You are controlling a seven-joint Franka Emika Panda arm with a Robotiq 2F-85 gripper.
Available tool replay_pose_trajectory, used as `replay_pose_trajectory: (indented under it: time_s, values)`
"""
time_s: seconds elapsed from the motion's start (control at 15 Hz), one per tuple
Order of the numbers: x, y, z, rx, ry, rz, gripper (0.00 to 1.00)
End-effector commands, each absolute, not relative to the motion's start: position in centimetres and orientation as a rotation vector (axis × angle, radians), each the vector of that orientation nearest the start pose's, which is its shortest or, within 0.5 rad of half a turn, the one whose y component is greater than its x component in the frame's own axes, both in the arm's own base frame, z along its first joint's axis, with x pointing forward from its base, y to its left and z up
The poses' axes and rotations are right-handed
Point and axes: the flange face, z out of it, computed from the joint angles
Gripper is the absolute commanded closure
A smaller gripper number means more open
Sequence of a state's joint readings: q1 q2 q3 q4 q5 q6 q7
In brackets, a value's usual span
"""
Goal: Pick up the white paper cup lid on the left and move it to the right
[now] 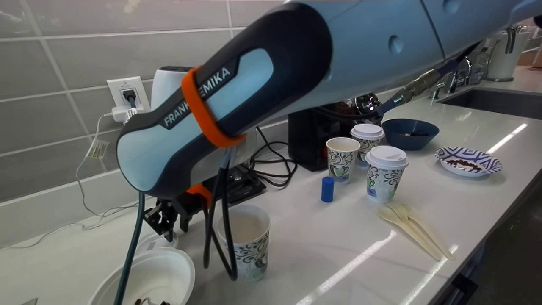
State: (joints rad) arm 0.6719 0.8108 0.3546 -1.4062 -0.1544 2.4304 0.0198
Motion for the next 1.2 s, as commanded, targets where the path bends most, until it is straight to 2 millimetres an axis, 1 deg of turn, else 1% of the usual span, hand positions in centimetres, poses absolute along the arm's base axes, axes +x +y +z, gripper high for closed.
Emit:
replay_pose_trajectory:
  time_s: [0.0, 0.07, 0.27, 0.53, 0.67, 0.87, 1.0, 1.13]
  values:
    - [44.7, 61.5, 27.3, -2.542, -1.346, -0.267, 0.93]
    - [44.8, 61.4, 27.5, -2.539, -1.338, -0.269, 0.99]
    - [45.1, 60.9, 28.2, -2.538, -1.304, -0.281, 1.00]
    - [45.3, 59.0, 30.0, -2.569, -1.265, -0.286, 1.00]
    - [45.5, 57.3, 31.1, -2.611, -1.238, -0.291, 1.00]
    - [45.4, 53.9, 32.4, -2.688, -1.160, -0.298, 1.00]
    - [45.4, 51.5, 33.3, -2.738, -1.084, -0.318, 1.00]
    - [45.1, 49.0, 34.4, -2.786, -0.950, -0.349, 1.00]
